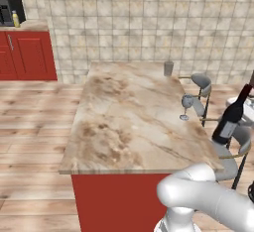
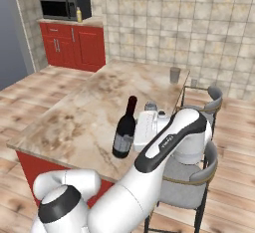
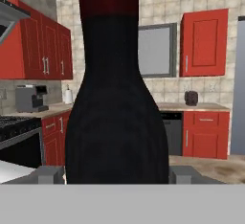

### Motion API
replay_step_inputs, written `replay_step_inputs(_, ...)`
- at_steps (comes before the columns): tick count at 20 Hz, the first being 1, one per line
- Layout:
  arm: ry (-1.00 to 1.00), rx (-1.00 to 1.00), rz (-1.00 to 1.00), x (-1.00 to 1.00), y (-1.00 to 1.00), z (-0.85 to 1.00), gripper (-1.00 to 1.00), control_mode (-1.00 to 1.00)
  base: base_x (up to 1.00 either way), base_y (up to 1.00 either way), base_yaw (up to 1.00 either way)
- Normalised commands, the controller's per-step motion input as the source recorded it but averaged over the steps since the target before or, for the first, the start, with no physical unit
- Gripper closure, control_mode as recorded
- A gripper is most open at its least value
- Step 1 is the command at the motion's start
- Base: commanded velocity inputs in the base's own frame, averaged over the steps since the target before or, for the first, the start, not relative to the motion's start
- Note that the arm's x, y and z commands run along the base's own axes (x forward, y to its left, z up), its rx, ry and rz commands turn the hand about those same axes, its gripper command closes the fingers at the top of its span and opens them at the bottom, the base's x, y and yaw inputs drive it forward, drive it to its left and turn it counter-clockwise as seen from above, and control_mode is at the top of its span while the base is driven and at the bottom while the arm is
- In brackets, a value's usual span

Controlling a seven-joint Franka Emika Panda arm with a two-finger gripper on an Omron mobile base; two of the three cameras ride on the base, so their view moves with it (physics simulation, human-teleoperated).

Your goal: There is a wine glass and glass cup on the dining counter. Place the wine bottle next to the wine glass and the juice bottle next to the glass cup.

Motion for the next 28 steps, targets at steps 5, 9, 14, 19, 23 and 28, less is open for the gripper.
replay_step_inputs(5,0.03,0.0,-0.03,0.5,0.01,-0.13,1.0,-1.0,0.0,0.0,0.0)
replay_step_inputs(9,0.1,-0.01,-0.15,0.37,0.0,-0.14,1.0,-1.0,0.0,0.0,0.0)
replay_step_inputs(14,0.0,-0.02,-0.21,0.19,0.0,-0.33,1.0,-1.0,0.0,0.0,0.0)
replay_step_inputs(19,0.0,-0.07,-0.21,0.35,0.0,-0.31,1.0,-1.0,0.0,0.0,0.0)
replay_step_inputs(23,0.0,-0.09,-0.17,0.48,0.01,-0.27,1.0,-1.0,0.0,0.0,0.0)
replay_step_inputs(28,0.0,-0.04,-0.09,0.43,0.0,-0.25,1.0,-1.0,0.0,0.0,0.0)
